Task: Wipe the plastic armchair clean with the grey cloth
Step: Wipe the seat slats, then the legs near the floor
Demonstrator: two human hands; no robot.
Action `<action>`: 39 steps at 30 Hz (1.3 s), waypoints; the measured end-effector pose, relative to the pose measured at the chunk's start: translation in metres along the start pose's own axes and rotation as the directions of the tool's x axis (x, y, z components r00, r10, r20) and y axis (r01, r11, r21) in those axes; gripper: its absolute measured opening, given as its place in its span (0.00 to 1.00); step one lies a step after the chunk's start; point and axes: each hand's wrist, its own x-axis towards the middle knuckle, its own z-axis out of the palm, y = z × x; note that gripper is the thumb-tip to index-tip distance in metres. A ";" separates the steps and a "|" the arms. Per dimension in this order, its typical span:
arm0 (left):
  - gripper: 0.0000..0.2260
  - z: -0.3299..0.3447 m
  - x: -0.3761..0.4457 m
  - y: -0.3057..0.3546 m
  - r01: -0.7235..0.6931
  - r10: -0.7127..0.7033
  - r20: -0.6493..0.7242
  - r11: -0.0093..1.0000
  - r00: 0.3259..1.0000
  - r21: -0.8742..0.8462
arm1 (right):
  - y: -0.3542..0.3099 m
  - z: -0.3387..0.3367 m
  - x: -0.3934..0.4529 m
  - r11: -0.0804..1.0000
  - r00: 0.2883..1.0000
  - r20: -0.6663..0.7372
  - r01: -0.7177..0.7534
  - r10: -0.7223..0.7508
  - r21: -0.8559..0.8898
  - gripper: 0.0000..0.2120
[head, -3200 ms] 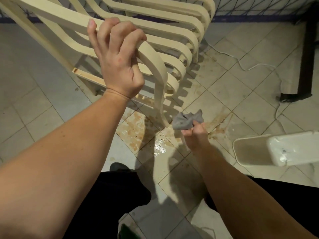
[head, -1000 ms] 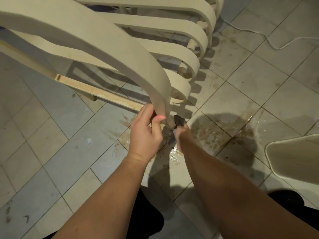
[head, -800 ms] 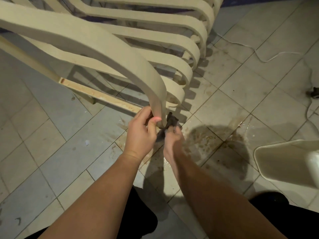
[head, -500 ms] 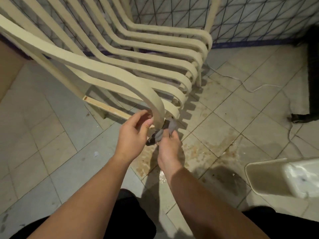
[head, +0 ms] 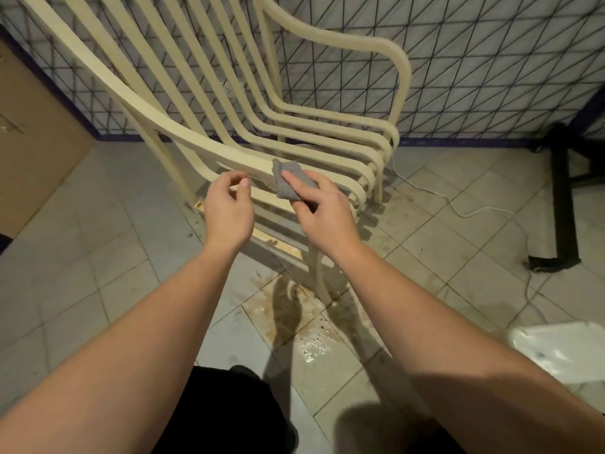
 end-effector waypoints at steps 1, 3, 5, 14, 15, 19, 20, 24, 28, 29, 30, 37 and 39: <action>0.12 -0.003 0.002 -0.001 -0.017 0.017 0.017 1.000 1.000 0.026 | -0.003 0.000 0.004 0.998 1.000 0.021 0.019 -0.018 -0.052 0.23; 0.11 -0.006 0.002 -0.002 -0.060 0.057 0.051 0.996 0.997 0.065 | -0.012 0.000 0.012 0.984 0.996 0.078 0.063 -0.050 -0.167 0.24; 0.11 -0.007 0.002 -0.001 -0.104 0.099 0.066 0.991 0.993 0.080 | -0.017 -0.001 0.021 0.969 0.991 0.128 0.059 -0.029 -0.238 0.26; 0.15 -0.015 -0.002 0.004 -0.246 0.231 0.092 0.940 0.969 0.238 | -0.011 -0.008 0.025 0.986 0.985 0.075 -0.148 0.153 -0.075 0.36; 0.16 -0.015 -0.001 0.007 -0.271 0.250 0.112 0.924 0.962 0.268 | -0.009 -0.018 0.024 0.985 0.983 0.076 -0.164 0.169 -0.061 0.36; 0.18 -0.010 0.005 0.018 -0.392 0.338 0.204 0.838 0.919 0.378 | 0.011 -0.073 0.019 0.977 0.977 0.064 -0.199 0.205 -0.080 0.34; 0.18 -0.006 0.005 0.022 -0.422 0.356 0.230 0.815 0.906 0.398 | 0.016 -0.090 0.018 0.977 0.979 0.053 -0.193 0.198 -0.091 0.33; 0.20 0.015 0.002 0.043 -0.559 0.439 0.352 0.709 0.827 0.430 | 0.035 -0.159 0.014 0.965 0.979 0.065 -0.180 0.196 -0.188 0.30; 0.20 0.041 -0.004 0.070 -0.667 0.491 0.456 0.602 0.743 0.438 | 0.060 -0.214 0.015 0.938 0.962 0.093 -0.223 0.255 -0.267 0.30; 0.20 0.049 -0.006 0.078 -0.689 0.500 0.479 0.583 0.722 0.430 | 0.066 -0.225 0.014 0.930 0.960 0.084 -0.235 0.269 -0.283 0.31; 0.20 0.056 -0.007 0.085 -0.710 0.510 0.499 0.564 0.701 0.422 | 0.070 -0.233 0.012 0.924 0.957 0.076 -0.246 0.279 -0.293 0.31; 0.15 0.089 0.002 0.108 -0.754 0.480 0.594 0.525 0.645 0.395 | 0.078 -0.256 -0.022 0.954 0.971 -0.104 -0.233 0.216 -0.187 0.28; 0.15 0.092 0.007 0.107 -0.737 0.481 0.573 0.554 0.664 0.388 | 0.095 -0.257 -0.040 0.964 0.927 -0.296 -0.259 0.230 -0.060 0.21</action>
